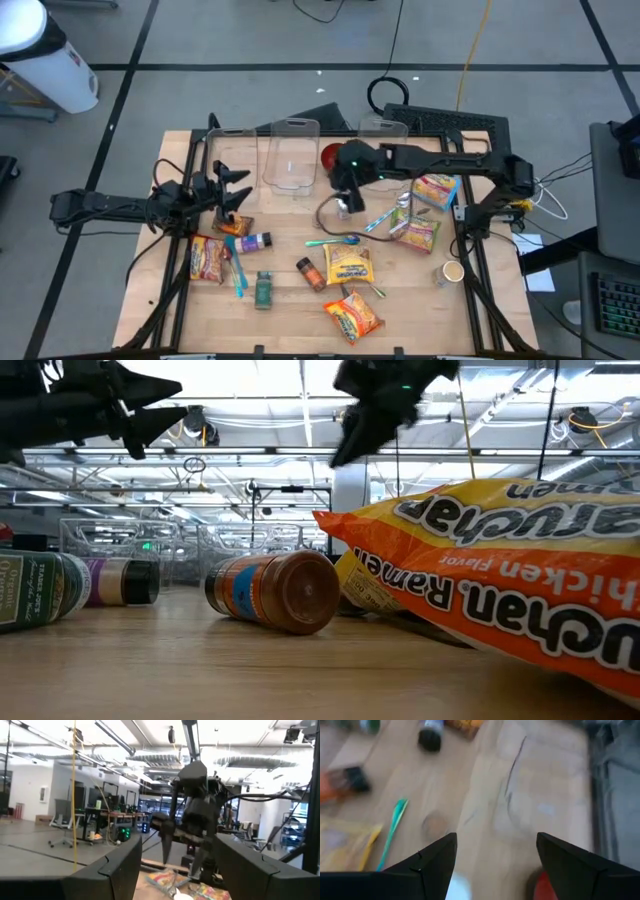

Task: Pick & Place Food Item
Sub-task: Put the white seasoning bottle into the right transparent bin

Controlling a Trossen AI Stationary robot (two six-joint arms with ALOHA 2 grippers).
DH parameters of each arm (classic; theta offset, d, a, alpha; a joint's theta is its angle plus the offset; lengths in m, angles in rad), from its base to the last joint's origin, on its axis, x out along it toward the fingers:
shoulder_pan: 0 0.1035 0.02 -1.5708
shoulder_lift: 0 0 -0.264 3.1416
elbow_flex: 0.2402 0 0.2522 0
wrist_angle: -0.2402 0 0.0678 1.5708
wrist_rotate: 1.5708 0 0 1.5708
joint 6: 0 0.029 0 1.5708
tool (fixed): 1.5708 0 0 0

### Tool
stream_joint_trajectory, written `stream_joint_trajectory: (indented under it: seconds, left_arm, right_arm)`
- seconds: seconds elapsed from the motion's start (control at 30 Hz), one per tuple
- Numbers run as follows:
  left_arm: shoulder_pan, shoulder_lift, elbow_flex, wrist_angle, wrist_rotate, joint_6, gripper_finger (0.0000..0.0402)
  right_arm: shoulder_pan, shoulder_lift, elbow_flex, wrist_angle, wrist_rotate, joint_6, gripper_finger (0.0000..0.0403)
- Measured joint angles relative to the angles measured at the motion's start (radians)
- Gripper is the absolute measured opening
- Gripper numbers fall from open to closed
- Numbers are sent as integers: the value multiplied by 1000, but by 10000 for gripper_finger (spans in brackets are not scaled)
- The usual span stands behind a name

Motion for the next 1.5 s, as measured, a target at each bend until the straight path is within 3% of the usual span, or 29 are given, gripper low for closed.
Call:
stream_joint_trajectory:
  seconds: [0.23, 0.5, 0.57, 0.77, 1.07, 1.27, 1.5]
  left_arm:
    - [0, 20, 0, 1, -6, -2, 253]
    - [1, 20, 0, 4, -7, 43, 253]
    - [0, 20, 0, 5, -7, 56, 253]
    - [1, 20, 0, 5, -7, 55, 253]
    - [1, 20, 0, 1, -8, 59, 253]
    - [1, 20, 0, 0, -8, 58, 253]
    - [1, 20, 0, -3, -8, 57, 253]
  right_arm:
    - [-1, 87, 33, 15, 23, -44, 265]
    - [11, 86, 33, 32, 288, -53, 265]
    - [11, 80, 33, 29, 276, -44, 265]
    - [11, 79, 33, -46, 81, -49, 265]
    - [9, 78, 33, -154, 72, -17, 265]
    - [2, 79, 33, -177, -28, 10, 265]
    - [2, 79, 27, -195, -27, 41, 265]
